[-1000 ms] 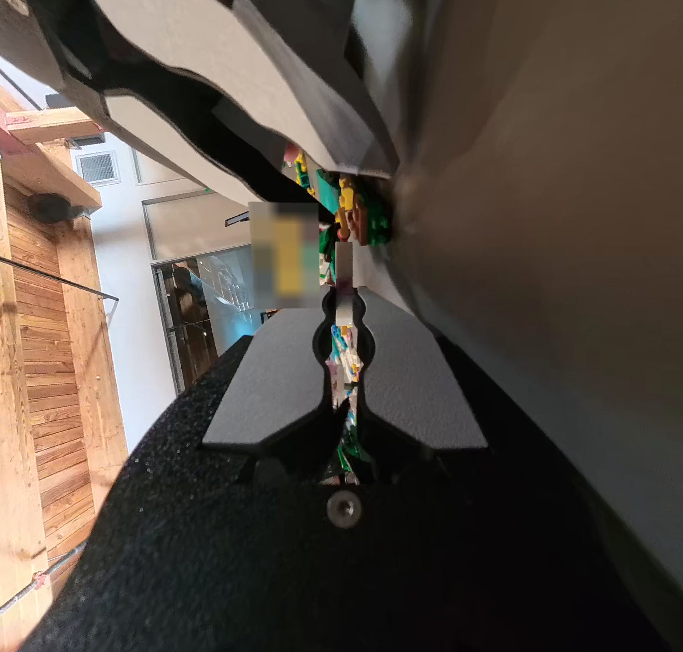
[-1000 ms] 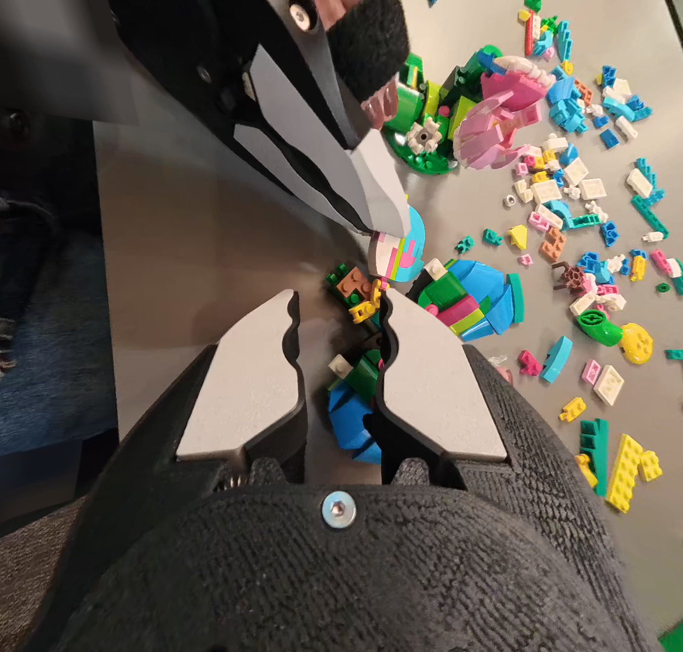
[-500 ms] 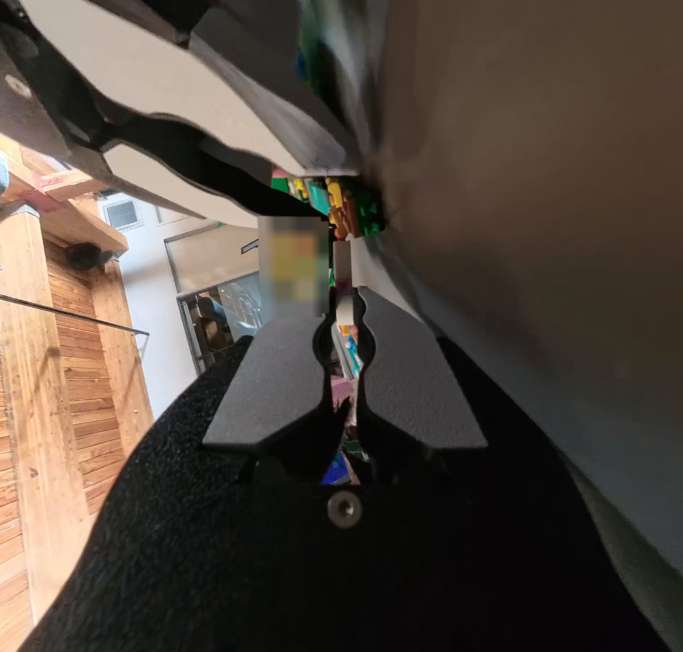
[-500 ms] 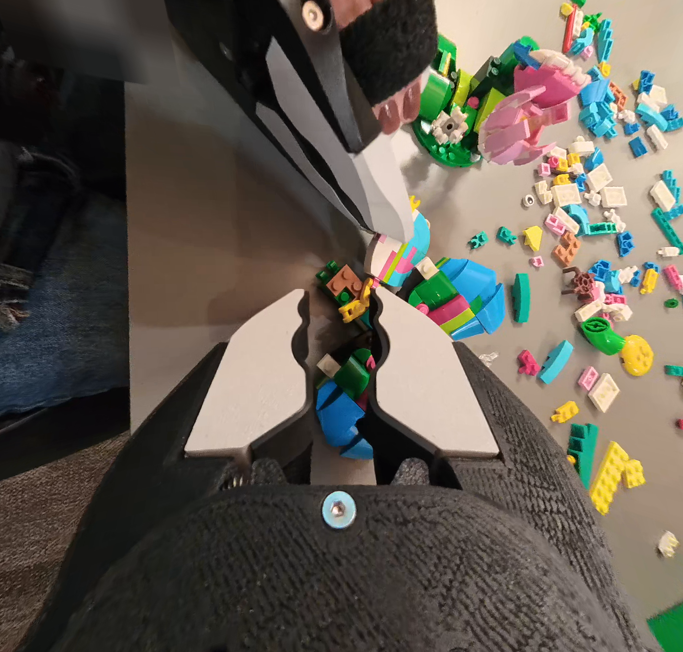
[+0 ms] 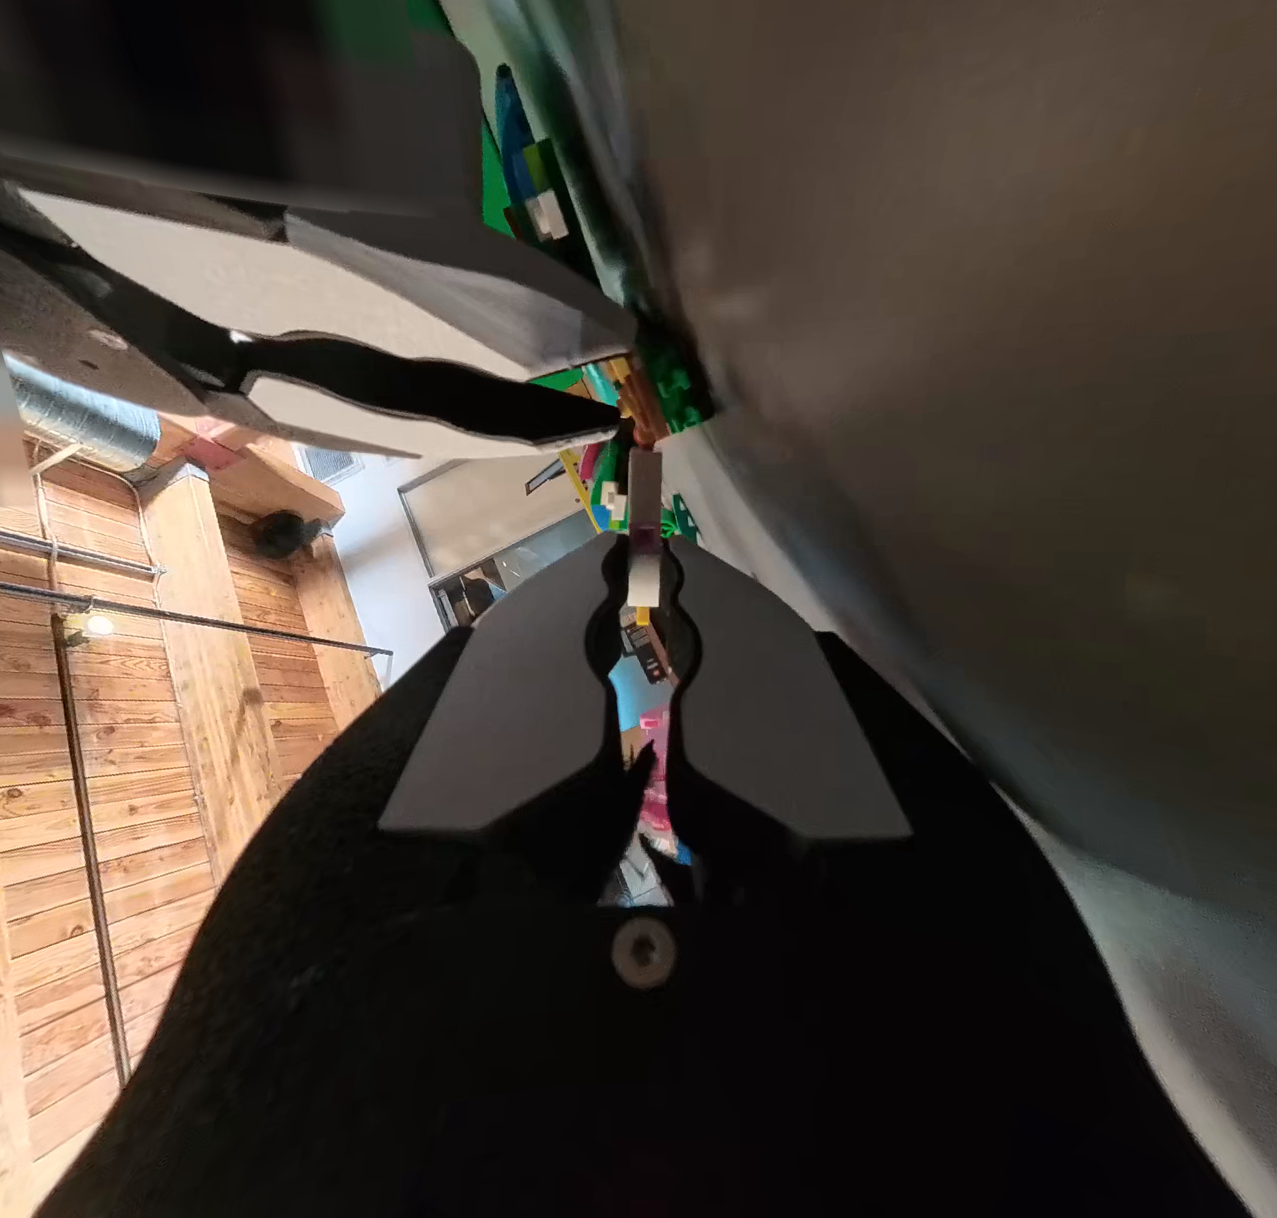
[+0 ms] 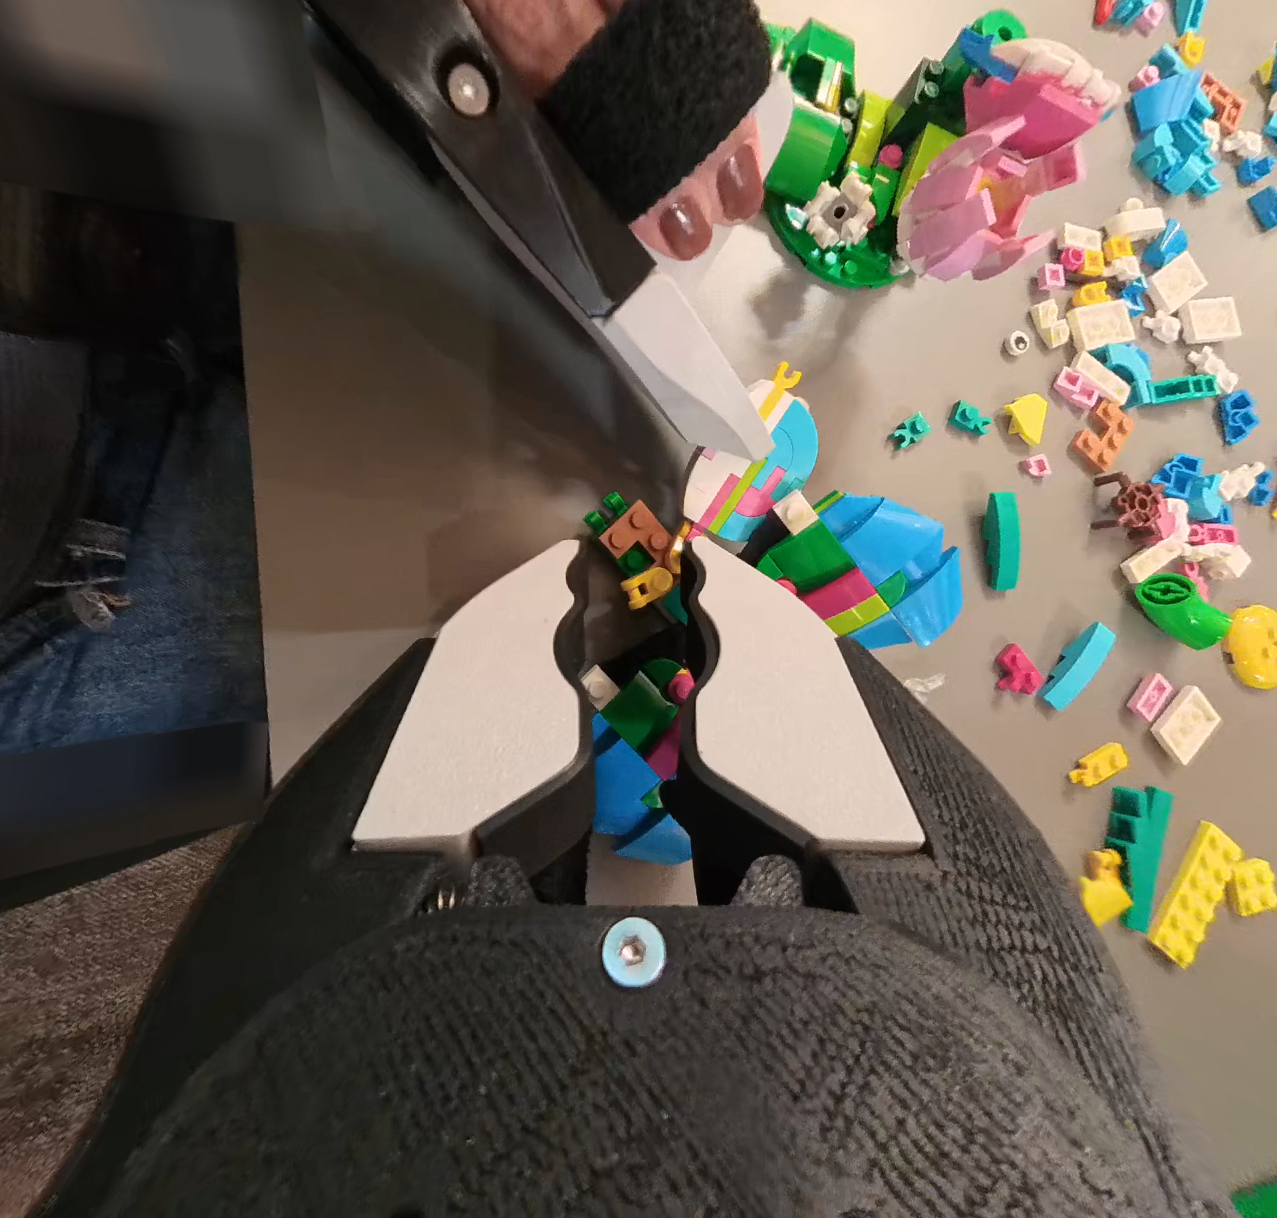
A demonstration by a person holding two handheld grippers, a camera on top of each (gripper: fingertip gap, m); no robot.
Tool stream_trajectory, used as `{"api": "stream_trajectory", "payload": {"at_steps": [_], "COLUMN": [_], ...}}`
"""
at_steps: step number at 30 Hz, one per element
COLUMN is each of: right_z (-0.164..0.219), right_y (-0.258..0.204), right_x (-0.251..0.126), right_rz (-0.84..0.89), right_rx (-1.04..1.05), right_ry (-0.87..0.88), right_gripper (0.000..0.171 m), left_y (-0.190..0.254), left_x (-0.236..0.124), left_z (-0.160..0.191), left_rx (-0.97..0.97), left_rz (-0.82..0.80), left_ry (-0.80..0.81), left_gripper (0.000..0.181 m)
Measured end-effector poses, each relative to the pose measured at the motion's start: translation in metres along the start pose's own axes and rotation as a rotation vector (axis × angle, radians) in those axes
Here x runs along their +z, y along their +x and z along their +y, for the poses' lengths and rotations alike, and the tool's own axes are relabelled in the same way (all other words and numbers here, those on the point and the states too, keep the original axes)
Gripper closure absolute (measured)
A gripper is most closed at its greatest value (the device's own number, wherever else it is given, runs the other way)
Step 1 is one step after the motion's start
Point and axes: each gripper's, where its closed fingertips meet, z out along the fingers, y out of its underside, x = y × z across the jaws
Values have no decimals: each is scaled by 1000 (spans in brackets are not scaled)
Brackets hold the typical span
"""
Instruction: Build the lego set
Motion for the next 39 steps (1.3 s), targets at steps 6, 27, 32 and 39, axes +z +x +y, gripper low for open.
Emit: {"api": "stream_trajectory", "payload": {"at_steps": [6,27,32,39], "right_z": [3,5,8,5], "right_y": [3,-4,16,21], "right_x": [0,-26,-22,-14], "right_rz": [63,343,597,655], "right_rx": [-46,-133,-430,-587], "right_ry": [-34,-37,-245,-321], "right_gripper": [154,117,124,143], "left_y": [-1,1,-5,-2], "left_x": [1,-7,-9,-14], "left_z": [-1,-4,-1,3], "left_rx": [60,-268,-392,-354], "left_rz": [-5,105,139,110], "left_ry": [-6,-50,-65,-83], "left_gripper": [173,173,173,173]}}
